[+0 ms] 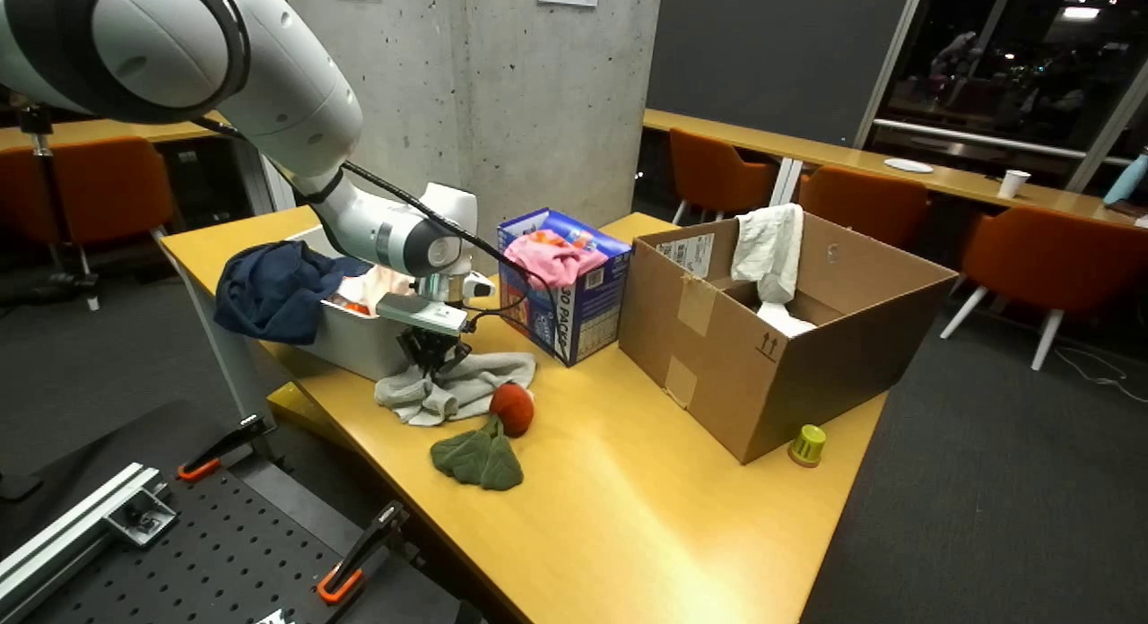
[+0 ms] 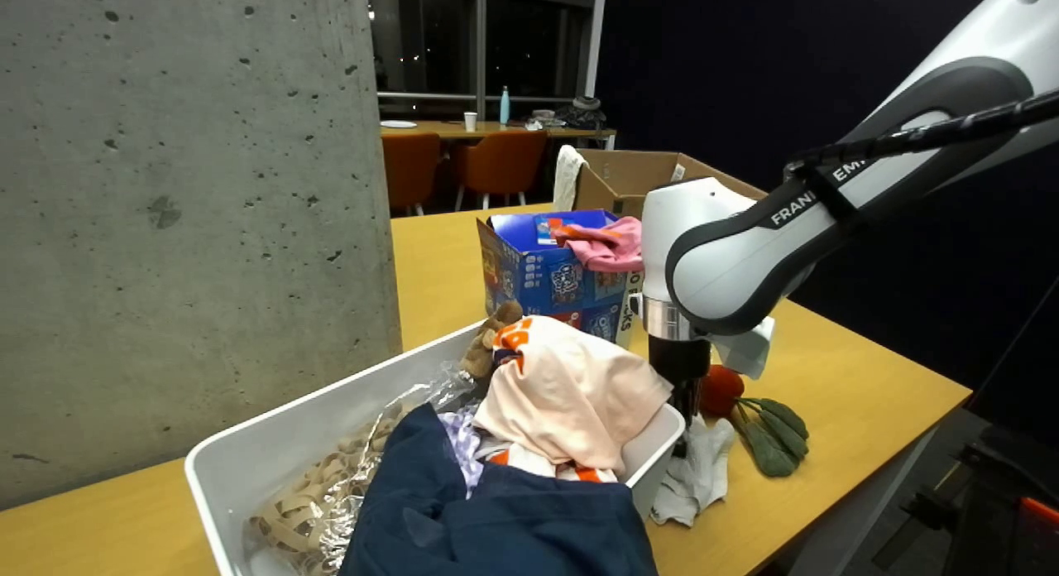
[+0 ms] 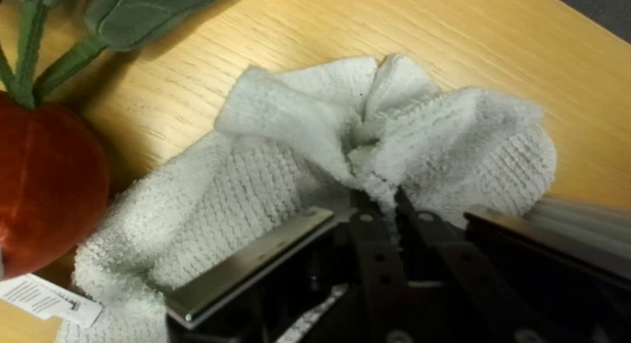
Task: Place the towel over the radish then lift it and place it in the storage container.
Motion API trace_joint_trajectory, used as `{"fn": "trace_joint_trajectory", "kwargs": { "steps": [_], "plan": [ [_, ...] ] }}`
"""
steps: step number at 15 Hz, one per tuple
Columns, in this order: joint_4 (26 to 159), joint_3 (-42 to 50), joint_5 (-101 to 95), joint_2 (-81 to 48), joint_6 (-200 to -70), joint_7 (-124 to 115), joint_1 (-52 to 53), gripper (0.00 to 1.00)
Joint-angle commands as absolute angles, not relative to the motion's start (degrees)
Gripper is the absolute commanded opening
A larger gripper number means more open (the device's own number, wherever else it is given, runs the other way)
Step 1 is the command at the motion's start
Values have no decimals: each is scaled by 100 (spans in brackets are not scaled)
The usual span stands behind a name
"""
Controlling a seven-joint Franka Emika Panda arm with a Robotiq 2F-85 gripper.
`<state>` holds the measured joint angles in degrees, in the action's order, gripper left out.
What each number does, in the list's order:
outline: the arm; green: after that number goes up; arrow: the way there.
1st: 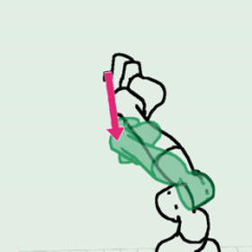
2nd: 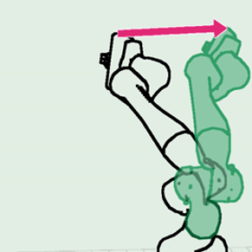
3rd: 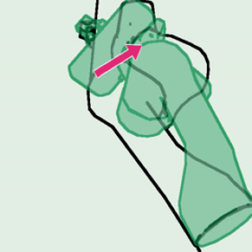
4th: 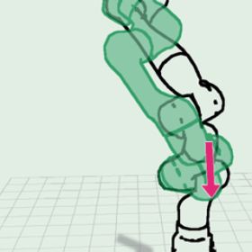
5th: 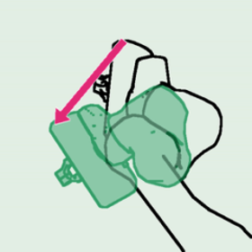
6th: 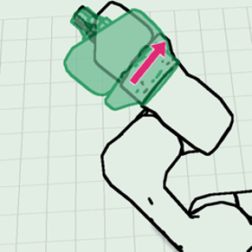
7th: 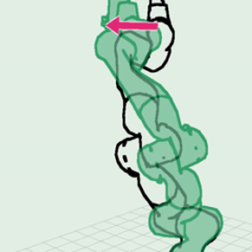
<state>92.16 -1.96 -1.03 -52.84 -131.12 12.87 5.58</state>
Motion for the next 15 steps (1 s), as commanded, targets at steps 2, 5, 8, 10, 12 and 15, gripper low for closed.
{"fn": "trace_joint_trajectory", "kwargs": {
  "steps": [2, 5, 8, 10, 12, 15],
  "plan": [
    [9986, -185, -312, -4411, -13330, 1010, 540, 2],
    [10361, -133, -350, -3842, -13321, 911, 516, 2],
    [10728, -69, -428, -3218, -13279, 832, 451, 2],
    [10980, -49, -453, -2873, -13315, 819, 372, 2],
    [11320, -35, -407, -2526, -13428, 842, 260, 2],
    [11721, -26, -314, -2219, -13605, 943, 49, 2]
  ]
}}
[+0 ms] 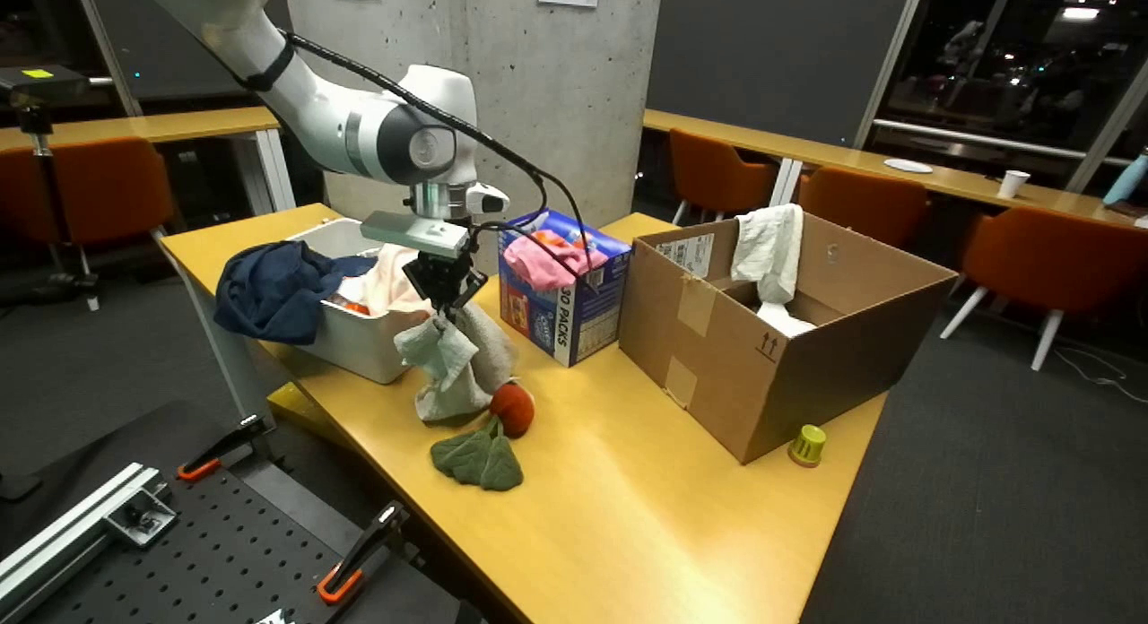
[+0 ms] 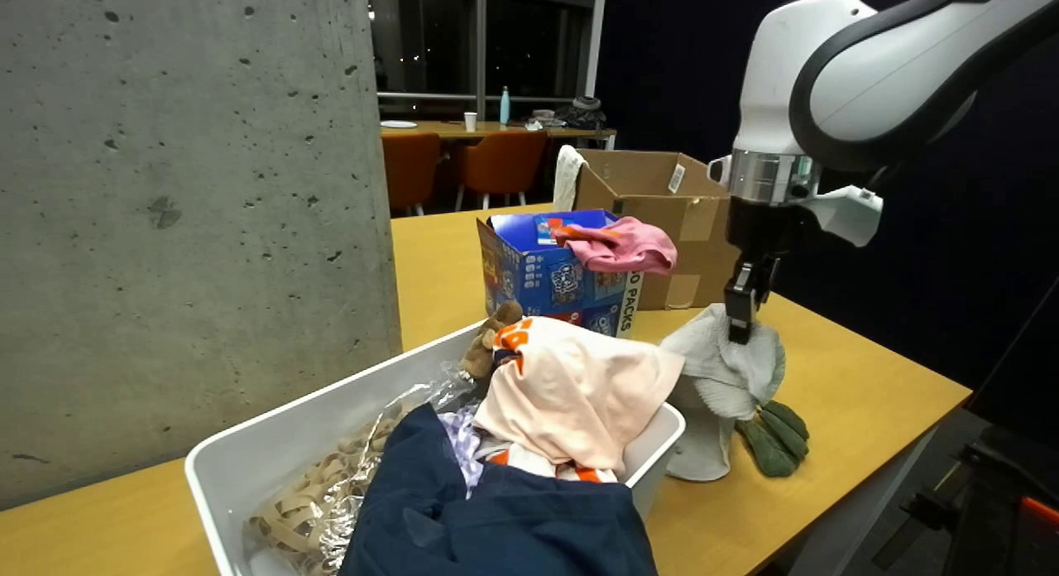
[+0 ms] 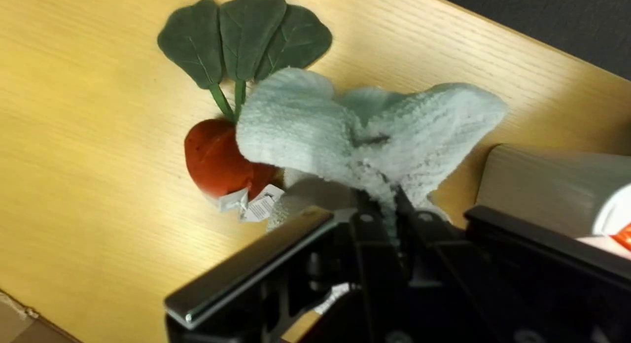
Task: Place the towel over the radish then lift it and place it in the storage container.
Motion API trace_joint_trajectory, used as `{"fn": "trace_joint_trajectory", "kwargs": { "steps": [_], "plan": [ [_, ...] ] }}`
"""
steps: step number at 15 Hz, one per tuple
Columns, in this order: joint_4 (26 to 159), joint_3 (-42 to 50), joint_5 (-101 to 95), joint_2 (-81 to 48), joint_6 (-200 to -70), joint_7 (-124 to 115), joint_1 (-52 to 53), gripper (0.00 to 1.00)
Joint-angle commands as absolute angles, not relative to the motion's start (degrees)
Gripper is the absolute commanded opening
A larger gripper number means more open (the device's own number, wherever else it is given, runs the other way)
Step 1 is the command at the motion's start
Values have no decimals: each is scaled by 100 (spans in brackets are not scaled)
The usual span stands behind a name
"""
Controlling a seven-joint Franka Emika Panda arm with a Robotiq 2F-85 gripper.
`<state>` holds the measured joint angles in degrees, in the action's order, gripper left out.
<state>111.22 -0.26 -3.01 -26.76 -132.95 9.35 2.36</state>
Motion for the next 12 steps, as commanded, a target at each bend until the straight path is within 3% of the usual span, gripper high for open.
{"fn": "trace_joint_trajectory", "kwargs": {
  "steps": [1, 9, 11, 12],
  "plan": [
    [11929, -18, -274, -2088, -13717, 987, -46, 2],
    [12358, 90, -53, -2076, -14137, 1381, -772, 2],
    [12342, 114, 21, -2090, -14126, 1487, -919, 35],
    [12338, 120, 56, -2093, -14129, 1528, -973, 42]
  ]
}}
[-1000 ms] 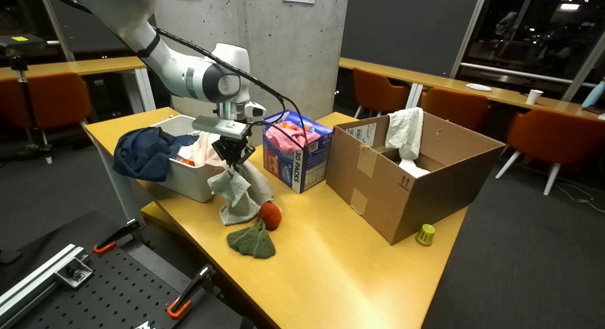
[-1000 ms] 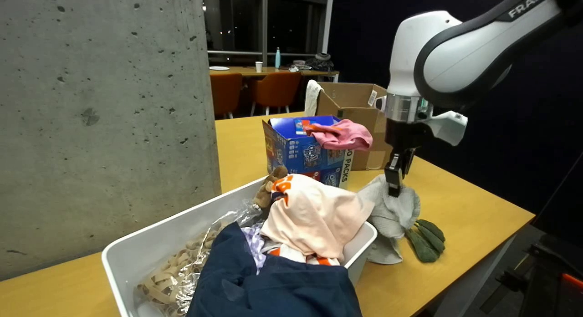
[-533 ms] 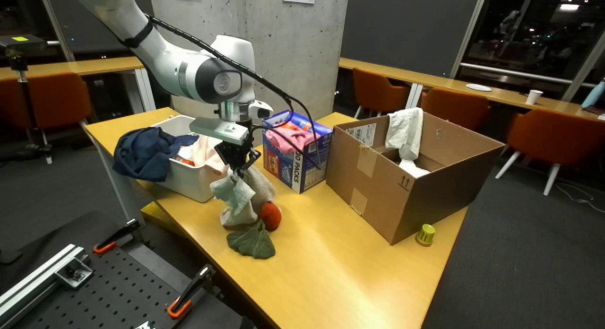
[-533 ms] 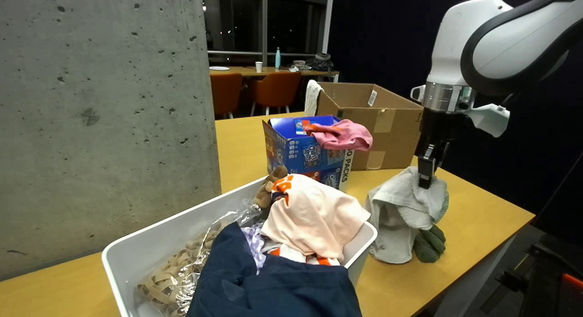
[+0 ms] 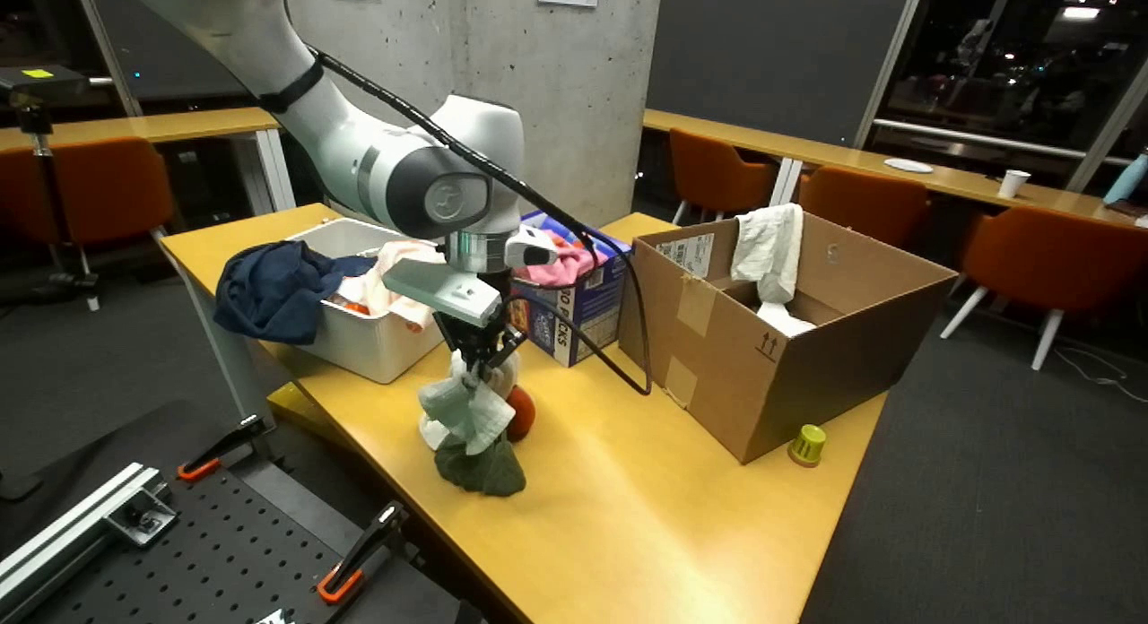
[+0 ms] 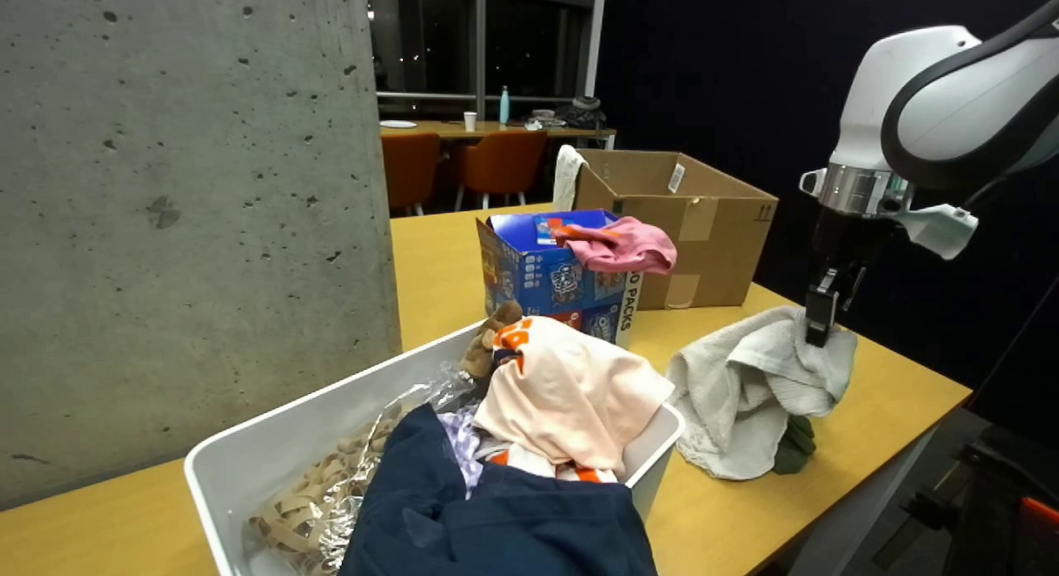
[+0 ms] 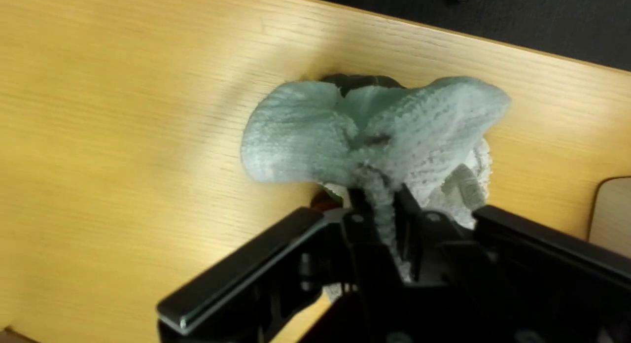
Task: Place the towel over the radish then lift it and place it in the storage container.
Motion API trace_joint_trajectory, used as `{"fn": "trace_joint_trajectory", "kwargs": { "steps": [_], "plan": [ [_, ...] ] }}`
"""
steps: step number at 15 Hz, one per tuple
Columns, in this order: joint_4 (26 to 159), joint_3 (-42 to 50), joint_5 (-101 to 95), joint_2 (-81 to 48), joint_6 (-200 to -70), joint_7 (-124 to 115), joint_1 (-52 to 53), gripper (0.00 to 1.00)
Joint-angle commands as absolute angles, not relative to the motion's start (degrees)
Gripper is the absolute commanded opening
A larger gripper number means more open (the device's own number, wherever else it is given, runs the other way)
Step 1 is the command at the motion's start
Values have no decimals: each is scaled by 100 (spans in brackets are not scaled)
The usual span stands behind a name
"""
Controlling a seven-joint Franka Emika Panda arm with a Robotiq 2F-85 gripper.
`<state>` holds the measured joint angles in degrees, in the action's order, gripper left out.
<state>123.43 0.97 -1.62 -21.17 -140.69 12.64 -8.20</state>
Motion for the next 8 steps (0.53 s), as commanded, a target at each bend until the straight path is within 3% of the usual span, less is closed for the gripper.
{"fn": "trace_joint_trajectory", "kwargs": {
  "steps": [1, 8],
  "plan": [
    [12333, 127, 90, -2095, -14129, 1569, -1019, 48],
    [12267, 49, 130, -2202, -14068, 1446, -894, 99]
  ]
}}
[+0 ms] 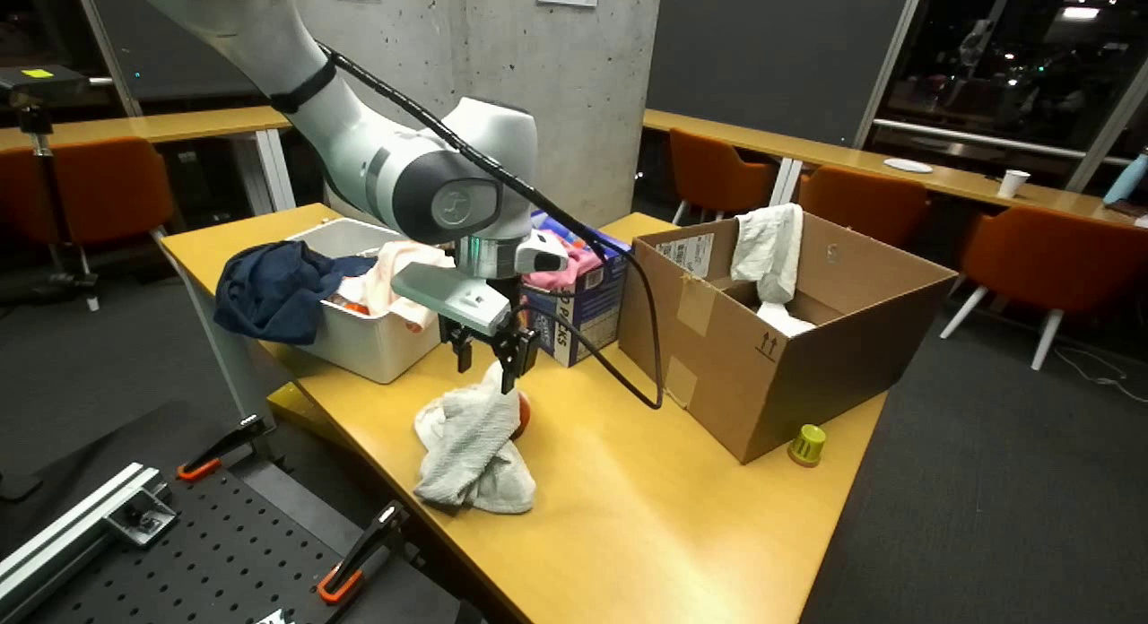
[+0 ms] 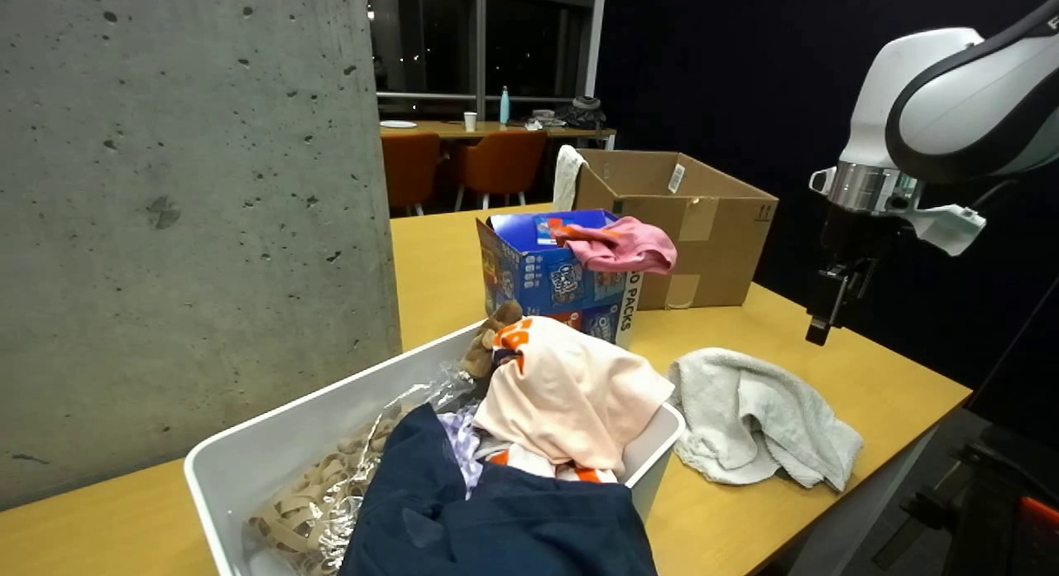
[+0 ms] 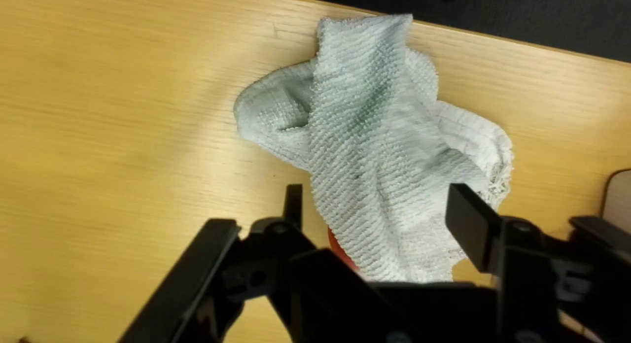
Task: Place the towel over the radish then lift it and place it in the storage container.
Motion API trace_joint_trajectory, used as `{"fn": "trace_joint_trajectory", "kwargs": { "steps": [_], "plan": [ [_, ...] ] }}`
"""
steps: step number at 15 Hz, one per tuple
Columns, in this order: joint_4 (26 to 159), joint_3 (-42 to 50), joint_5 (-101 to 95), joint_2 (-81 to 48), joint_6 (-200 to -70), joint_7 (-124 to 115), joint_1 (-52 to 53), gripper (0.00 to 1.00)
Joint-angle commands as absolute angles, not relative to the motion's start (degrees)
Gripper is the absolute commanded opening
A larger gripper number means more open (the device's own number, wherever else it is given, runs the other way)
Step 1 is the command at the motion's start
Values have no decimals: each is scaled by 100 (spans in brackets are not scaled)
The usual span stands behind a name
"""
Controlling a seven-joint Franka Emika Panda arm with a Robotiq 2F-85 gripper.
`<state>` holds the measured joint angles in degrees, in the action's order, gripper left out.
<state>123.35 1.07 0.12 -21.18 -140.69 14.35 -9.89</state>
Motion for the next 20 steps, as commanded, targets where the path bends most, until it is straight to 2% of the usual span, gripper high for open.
{"fn": "trace_joint_trajectory", "kwargs": {
  "steps": [1, 8, 20],
  "plan": [
    [12193, 16, 169, -2345, -14096, 1490, -893, 100],
    [11550, -193, 246, -3261, -13938, 1536, -783, 100],
    [11772, 194, 142, -3063, -13928, 742, -693, 100]
  ]
}}
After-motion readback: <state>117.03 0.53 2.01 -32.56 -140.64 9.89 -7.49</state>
